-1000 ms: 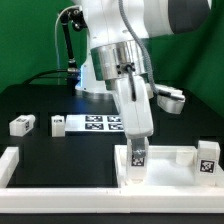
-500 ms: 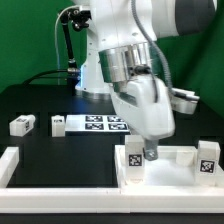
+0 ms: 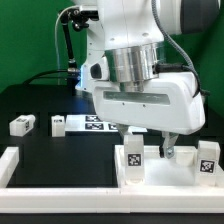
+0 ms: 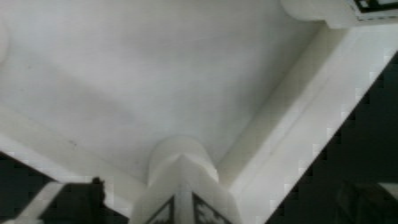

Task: Assemble square table

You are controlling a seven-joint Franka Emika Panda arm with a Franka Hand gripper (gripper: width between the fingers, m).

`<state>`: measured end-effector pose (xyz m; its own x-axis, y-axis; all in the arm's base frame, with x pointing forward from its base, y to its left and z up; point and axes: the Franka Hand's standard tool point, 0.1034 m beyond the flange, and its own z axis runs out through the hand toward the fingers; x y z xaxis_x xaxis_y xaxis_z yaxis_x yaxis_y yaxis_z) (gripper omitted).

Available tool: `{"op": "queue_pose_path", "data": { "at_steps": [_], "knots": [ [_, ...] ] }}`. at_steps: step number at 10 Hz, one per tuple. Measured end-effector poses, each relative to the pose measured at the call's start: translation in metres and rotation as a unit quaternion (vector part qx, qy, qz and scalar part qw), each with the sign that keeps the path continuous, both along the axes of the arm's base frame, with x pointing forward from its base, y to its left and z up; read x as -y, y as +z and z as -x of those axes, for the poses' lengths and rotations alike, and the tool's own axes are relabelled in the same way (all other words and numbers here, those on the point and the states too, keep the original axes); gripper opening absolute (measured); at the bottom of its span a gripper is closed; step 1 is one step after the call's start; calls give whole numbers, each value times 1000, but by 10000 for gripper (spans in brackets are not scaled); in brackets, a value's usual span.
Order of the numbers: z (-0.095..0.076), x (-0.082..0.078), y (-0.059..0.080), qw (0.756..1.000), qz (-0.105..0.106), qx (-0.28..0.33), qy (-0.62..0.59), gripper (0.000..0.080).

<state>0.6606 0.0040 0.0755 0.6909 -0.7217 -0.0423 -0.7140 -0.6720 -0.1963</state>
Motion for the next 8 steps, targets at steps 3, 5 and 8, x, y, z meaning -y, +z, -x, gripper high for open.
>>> {"op": "queue_pose_path", "data": {
  "at_steps": [3,5,8],
  "knots": [
    [-6,14,7,974,59,28,216,649],
    [-7,10,6,973,59,30,221,649],
    [-7,9,6,987,48,22,152,321]
  ]
}}
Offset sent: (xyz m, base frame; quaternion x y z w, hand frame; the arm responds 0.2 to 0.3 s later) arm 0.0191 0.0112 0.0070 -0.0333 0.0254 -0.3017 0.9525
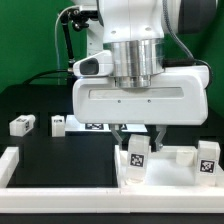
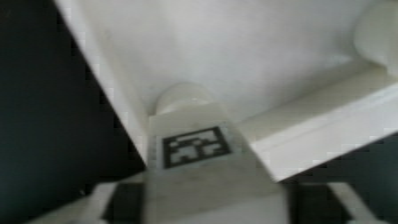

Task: Assemble square table

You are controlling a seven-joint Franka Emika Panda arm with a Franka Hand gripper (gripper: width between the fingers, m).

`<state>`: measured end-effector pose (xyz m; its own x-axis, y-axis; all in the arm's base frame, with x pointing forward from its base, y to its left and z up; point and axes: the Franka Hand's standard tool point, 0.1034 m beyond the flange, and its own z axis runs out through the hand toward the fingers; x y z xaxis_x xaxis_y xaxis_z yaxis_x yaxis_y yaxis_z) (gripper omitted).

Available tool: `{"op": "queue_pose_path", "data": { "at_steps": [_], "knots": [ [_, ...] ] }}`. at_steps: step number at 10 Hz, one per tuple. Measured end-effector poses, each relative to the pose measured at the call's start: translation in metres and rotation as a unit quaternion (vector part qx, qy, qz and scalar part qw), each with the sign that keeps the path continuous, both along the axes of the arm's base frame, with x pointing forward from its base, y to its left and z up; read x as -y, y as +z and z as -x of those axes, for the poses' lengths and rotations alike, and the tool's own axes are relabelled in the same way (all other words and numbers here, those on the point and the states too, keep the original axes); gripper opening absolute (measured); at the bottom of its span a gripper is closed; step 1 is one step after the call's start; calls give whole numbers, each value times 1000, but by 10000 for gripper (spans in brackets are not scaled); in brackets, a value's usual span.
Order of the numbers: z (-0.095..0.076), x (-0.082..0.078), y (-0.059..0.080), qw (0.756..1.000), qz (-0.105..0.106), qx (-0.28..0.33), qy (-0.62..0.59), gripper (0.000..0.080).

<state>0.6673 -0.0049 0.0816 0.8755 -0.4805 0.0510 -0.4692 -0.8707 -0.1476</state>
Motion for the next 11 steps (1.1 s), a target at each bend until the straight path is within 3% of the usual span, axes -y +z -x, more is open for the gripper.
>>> {"op": "queue_pose_path", "data": {
  "at_steps": [3,4,5,7,8,10,11],
  "knots": [
    [1,4,-1,991,-13,-15,-129,303],
    [1,3,-1,976,-21,-24,-216,301],
    [2,2,-3,951,-36,-34,-306,301],
    [0,-2,-5,856,-113,-59,-500,300],
    [1,-1,-6,848,-122,-61,-512,300],
    [1,-3,-6,856,-120,-60,-499,300],
    [2,-2,-6,875,-113,-57,-467,384]
  ]
}}
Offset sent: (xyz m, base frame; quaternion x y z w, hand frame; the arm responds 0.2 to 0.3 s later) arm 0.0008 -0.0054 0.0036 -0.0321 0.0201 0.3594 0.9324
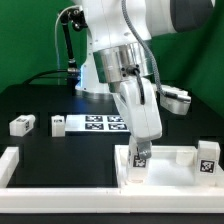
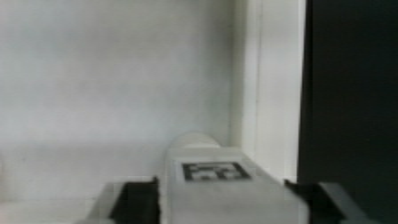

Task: Assemble square table

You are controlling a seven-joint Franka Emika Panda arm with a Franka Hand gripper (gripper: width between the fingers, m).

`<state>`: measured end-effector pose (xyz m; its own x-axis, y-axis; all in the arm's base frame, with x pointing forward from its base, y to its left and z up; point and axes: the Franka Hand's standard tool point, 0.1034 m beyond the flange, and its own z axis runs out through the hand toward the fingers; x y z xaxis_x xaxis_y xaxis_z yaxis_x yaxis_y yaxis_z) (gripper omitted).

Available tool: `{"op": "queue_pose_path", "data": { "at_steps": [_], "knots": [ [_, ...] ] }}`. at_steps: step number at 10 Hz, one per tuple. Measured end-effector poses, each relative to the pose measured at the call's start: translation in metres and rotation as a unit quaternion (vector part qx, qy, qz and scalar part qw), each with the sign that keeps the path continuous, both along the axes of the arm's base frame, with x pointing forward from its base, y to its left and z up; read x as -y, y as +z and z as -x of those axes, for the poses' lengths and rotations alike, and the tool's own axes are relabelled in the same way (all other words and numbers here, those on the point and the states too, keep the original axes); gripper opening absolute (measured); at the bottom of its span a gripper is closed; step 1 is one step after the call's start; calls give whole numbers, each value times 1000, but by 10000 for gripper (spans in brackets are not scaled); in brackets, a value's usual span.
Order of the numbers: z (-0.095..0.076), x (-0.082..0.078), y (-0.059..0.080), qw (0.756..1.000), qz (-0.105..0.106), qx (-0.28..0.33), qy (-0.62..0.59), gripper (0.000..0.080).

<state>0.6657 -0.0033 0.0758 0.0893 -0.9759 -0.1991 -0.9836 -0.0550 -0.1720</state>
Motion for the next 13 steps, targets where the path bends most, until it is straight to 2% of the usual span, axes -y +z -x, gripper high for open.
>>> {"op": "queue_pose_path", "data": {
  "at_steps": [1,2,3,4,6,7,8,9,10,11,12,13],
  "knots": [
    [2,3,1,992,19,7,122,384],
    [4,3,0,981,28,7,193,562],
    [7,-1,-2,974,32,8,223,631],
    [7,-1,-2,967,36,14,253,644],
    [7,1,-2,948,45,27,315,649],
    [6,2,-1,925,58,36,373,649],
    [1,5,3,887,84,43,452,649],
    [-2,3,4,859,98,52,501,649],
    [-3,-1,3,848,102,59,517,649],
    [-3,-2,3,860,98,56,497,649],
    [-3,-1,3,859,99,56,499,509],
    [-3,-2,3,868,97,54,485,509]
  ]
}}
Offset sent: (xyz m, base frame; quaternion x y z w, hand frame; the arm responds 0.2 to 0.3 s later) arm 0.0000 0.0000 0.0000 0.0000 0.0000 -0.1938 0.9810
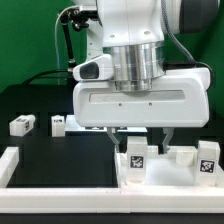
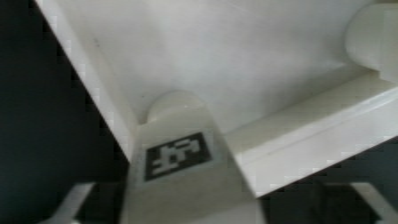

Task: Assemble square table

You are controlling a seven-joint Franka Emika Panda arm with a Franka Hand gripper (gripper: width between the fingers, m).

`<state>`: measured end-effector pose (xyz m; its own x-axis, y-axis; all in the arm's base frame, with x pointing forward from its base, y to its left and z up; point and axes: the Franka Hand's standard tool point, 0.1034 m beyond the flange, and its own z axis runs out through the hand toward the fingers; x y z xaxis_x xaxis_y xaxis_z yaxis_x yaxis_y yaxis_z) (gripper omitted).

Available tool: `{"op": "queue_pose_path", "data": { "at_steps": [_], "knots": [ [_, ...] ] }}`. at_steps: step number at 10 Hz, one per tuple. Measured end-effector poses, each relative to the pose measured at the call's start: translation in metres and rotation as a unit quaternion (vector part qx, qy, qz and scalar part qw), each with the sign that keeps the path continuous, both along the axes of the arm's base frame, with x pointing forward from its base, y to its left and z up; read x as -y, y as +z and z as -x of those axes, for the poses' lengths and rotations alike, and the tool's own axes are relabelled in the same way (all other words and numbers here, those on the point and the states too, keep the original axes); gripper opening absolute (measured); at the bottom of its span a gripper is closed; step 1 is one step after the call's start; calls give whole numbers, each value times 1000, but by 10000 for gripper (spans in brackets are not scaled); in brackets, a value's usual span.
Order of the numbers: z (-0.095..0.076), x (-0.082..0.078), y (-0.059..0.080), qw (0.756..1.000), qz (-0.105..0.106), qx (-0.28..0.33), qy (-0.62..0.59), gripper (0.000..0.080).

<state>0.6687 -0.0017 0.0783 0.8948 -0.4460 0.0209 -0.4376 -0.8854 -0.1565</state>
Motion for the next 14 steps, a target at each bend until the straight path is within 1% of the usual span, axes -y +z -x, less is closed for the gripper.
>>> {"op": "queue_pose_path", "data": {
  "at_steps": [1,2,3,5,6,7,8,9,10,11,12,13,14],
  "knots": [
    [0,0,0,999,-4,-7,-47,358],
    [2,4,-1,997,-4,-13,-80,307],
    [2,4,-2,995,-6,-15,-99,304],
    [2,6,-3,970,-22,-27,-239,301],
    [2,4,-5,935,-42,-32,-351,301],
    [1,4,-5,892,-69,-36,-446,299],
    [1,7,-5,869,-87,-41,-486,300],
    [2,7,-6,866,-89,-39,-490,300],
    [2,6,-6,871,-88,-38,-481,300],
    [3,6,-6,884,-84,-36,-459,300],
    [6,3,-7,931,-53,-33,-361,373],
    [4,3,-4,967,-29,-24,-251,553],
    [6,2,-5,981,-20,-23,-193,553]
  ]
}}
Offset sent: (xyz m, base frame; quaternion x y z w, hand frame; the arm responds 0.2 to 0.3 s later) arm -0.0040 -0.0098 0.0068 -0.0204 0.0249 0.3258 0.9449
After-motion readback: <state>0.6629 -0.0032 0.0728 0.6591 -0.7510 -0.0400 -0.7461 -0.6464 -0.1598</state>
